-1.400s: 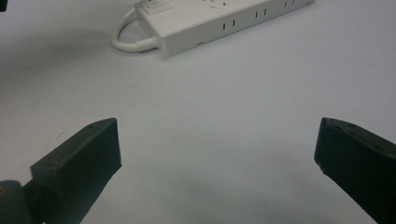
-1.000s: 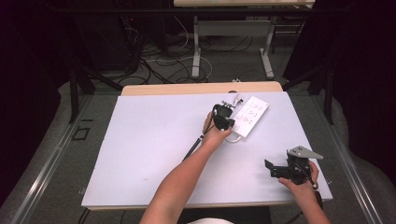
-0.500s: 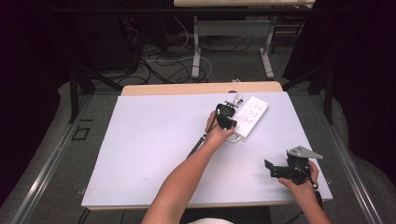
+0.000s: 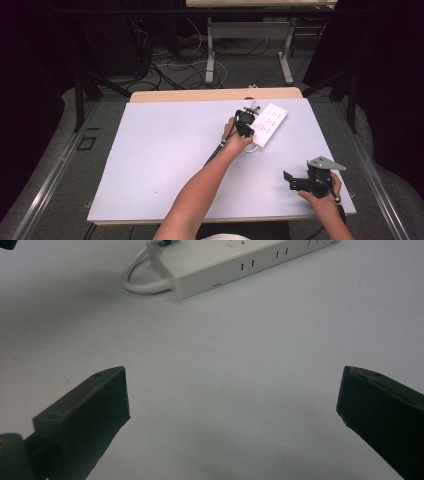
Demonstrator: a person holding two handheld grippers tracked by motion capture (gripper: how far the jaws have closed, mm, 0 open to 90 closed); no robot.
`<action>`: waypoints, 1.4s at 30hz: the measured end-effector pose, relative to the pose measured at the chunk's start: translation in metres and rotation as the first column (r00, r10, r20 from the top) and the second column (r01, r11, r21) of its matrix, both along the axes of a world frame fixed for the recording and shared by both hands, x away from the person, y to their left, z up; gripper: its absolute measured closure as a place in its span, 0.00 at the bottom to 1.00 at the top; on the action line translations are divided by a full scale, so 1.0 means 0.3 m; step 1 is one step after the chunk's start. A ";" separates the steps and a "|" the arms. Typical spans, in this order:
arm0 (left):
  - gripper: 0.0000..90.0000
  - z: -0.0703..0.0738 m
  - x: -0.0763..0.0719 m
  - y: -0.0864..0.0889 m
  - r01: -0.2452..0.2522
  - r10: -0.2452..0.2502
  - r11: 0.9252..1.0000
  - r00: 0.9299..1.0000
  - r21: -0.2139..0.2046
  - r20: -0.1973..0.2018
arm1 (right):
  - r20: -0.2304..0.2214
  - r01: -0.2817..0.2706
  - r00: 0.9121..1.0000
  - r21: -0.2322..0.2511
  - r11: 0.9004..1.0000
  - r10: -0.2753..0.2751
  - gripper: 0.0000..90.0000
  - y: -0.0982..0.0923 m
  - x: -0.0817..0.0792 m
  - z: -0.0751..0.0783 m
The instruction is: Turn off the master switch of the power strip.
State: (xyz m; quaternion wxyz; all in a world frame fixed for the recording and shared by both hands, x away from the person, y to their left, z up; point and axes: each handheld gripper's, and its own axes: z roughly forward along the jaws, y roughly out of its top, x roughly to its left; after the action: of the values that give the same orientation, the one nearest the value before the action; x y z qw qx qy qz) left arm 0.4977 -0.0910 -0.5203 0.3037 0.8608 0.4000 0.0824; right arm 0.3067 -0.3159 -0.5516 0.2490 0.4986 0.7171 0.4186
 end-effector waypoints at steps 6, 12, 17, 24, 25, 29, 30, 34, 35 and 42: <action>1.00 -0.002 0.006 0.001 -0.002 0.002 1.000 1.000 -0.003 -0.012 | 0.000 0.005 1.000 -0.001 1.000 -0.005 0.00 -0.003 -0.001 0.003; 1.00 -0.001 -0.003 -0.005 -0.004 0.003 1.000 1.000 0.009 0.021 | 0.006 0.007 1.000 -0.002 1.000 -0.007 0.00 -0.003 -0.001 0.003; 1.00 0.001 -0.004 -0.001 -0.012 0.012 1.000 1.000 -0.001 0.021 | 0.005 0.001 1.000 -0.002 1.000 -0.001 0.00 -0.007 0.002 0.000; 1.00 0.003 -0.006 -0.001 -0.018 0.018 1.000 1.000 -0.003 0.019 | 0.012 0.009 1.000 -0.001 1.000 -0.009 0.00 -0.005 0.002 0.000; 1.00 0.002 -0.005 -0.001 -0.018 0.018 1.000 1.000 -0.006 0.022 | 0.011 0.008 1.000 0.000 1.000 -0.008 0.00 -0.005 0.002 0.000; 1.00 0.002 -0.006 -0.003 -0.028 0.028 1.000 0.999 -0.014 0.025 | 0.012 0.008 1.000 -0.002 1.000 -0.008 0.00 -0.005 0.003 -0.001; 1.00 0.002 -0.007 -0.003 -0.031 0.031 0.999 0.999 -0.013 0.022 | 0.004 0.004 1.000 0.000 1.000 -0.004 0.00 -0.006 0.002 0.000; 1.00 0.003 -0.009 0.001 -0.034 0.035 0.999 0.999 -0.012 0.015 | 0.003 0.006 1.000 -0.002 1.000 -0.006 0.00 -0.006 0.001 0.001; 0.99 0.005 -0.010 0.004 -0.031 0.031 0.999 0.999 -0.010 0.008 | 0.003 0.006 1.000 -0.002 1.000 -0.006 0.00 -0.006 0.001 0.001; 0.94 0.011 -0.012 0.017 -0.029 0.029 1.000 1.000 -0.004 -0.004 | 0.009 0.008 1.000 -0.001 1.000 -0.008 0.00 -0.004 0.003 -0.001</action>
State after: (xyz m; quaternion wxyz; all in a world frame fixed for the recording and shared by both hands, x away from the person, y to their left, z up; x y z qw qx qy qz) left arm 0.4939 -0.0860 -0.5170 0.3032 0.8545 0.4134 0.0842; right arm 0.3075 -0.3172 -0.5520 0.2541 0.4993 0.7143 0.4194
